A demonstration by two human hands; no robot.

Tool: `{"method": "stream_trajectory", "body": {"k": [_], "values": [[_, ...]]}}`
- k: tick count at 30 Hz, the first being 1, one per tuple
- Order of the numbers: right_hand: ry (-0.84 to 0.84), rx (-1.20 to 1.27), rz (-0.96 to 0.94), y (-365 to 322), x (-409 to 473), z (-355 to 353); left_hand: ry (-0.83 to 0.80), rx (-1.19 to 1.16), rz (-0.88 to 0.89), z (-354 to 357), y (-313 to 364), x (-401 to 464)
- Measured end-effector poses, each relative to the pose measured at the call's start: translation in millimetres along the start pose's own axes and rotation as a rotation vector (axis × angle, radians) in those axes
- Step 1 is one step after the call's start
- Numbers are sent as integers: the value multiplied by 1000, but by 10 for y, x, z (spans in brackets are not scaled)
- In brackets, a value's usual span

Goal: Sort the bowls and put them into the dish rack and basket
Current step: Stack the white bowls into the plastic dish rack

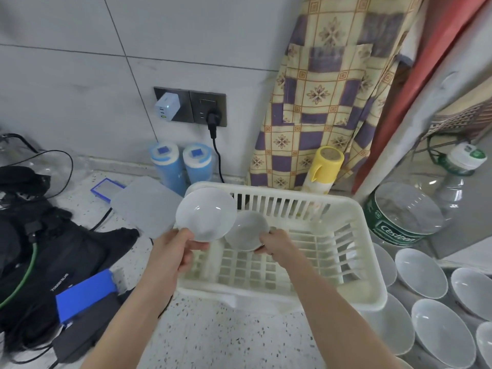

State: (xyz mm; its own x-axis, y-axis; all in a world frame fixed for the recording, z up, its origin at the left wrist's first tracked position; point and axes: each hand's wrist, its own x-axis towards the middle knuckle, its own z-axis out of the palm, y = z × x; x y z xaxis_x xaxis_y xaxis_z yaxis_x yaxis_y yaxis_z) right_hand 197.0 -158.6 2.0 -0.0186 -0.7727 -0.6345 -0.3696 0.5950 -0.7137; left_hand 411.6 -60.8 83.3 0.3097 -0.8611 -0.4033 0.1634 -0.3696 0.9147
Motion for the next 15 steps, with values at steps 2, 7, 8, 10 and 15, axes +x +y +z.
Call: {"method": "stream_trajectory", "body": {"k": [2,7,8,10,15], "values": [[-4,31,10,3,43,37,0,-2,-20,57,14,38],[-63,182,76,16,105,103,-15,41,-57,205,39,77],[-83,206,100,22,105,108,-17,51,-60,231,40,83],[-114,243,135,42,98,108,-25,65,-68,278,39,93],[-164,86,124,3,2,-66,-52,93,-88,394,22,115]]}}
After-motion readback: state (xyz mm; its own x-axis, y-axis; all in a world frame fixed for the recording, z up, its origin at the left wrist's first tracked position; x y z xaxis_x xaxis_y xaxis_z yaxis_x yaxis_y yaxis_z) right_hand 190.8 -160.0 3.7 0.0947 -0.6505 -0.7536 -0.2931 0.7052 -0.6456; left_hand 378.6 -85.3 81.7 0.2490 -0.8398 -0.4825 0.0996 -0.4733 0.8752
